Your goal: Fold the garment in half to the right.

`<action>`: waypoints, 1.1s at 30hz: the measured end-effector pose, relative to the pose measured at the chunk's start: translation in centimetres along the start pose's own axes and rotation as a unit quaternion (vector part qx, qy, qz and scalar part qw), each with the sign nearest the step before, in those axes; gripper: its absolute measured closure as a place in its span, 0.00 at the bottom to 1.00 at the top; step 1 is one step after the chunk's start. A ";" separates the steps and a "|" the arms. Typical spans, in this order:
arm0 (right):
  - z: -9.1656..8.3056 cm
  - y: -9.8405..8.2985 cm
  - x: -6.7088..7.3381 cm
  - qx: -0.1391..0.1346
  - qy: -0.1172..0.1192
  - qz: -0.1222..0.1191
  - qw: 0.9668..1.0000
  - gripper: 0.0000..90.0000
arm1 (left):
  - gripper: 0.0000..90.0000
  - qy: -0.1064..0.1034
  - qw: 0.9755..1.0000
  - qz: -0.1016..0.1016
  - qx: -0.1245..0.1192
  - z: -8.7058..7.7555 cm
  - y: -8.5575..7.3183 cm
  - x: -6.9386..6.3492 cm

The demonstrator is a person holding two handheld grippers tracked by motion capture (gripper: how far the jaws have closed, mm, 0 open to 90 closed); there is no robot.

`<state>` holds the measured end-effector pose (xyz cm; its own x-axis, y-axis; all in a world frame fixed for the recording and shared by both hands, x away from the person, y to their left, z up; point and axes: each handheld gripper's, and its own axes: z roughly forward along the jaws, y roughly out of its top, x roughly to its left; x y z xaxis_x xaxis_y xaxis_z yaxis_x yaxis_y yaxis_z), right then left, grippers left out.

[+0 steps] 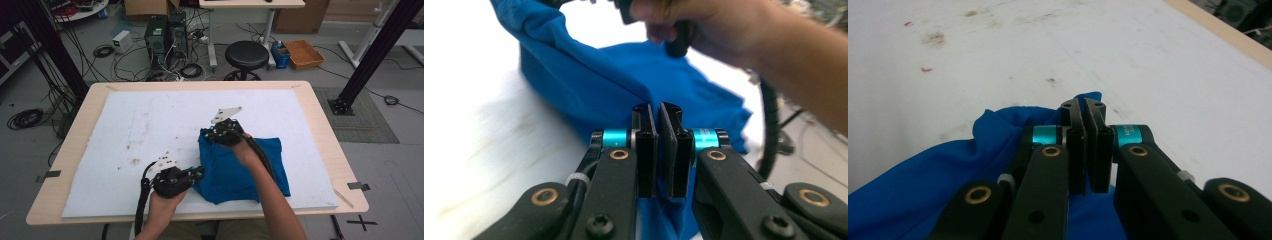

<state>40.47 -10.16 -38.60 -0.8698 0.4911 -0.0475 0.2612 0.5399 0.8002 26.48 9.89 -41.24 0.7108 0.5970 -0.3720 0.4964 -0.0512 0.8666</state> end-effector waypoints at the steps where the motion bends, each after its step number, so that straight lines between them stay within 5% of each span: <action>1: -0.5 -0.4 -0.4 -0.004 -0.003 0.005 1.000 0.98 | 0.95 -0.008 1.000 -0.001 0.001 0.6 0.3 -0.3; 15: -6.9 -7.0 -4.6 -0.016 -0.069 0.078 0.994 0.98 | 0.95 -0.074 0.995 -0.005 0.063 9.4 2.8 -3.5; 23: -9.4 -11.4 -6.7 0.001 -0.120 0.131 0.984 0.98 | 0.95 -0.075 0.992 0.004 0.098 14.0 3.5 -4.8; 30: -10.8 -13.2 -7.5 -0.005 -0.147 0.156 0.977 0.98 | 0.95 -0.064 0.990 0.024 0.123 17.6 3.5 -6.3; 33: -11.5 -13.9 -7.5 -0.002 -0.158 0.163 0.974 0.98 | 0.94 -0.064 0.991 0.029 0.114 18.7 3.6 -6.7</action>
<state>38.60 -29.21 -42.51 -0.5686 0.8221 0.0291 0.5004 0.3176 0.8055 32.82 -9.28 -41.81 0.7916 0.4814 -0.3764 0.5426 -0.2705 0.7952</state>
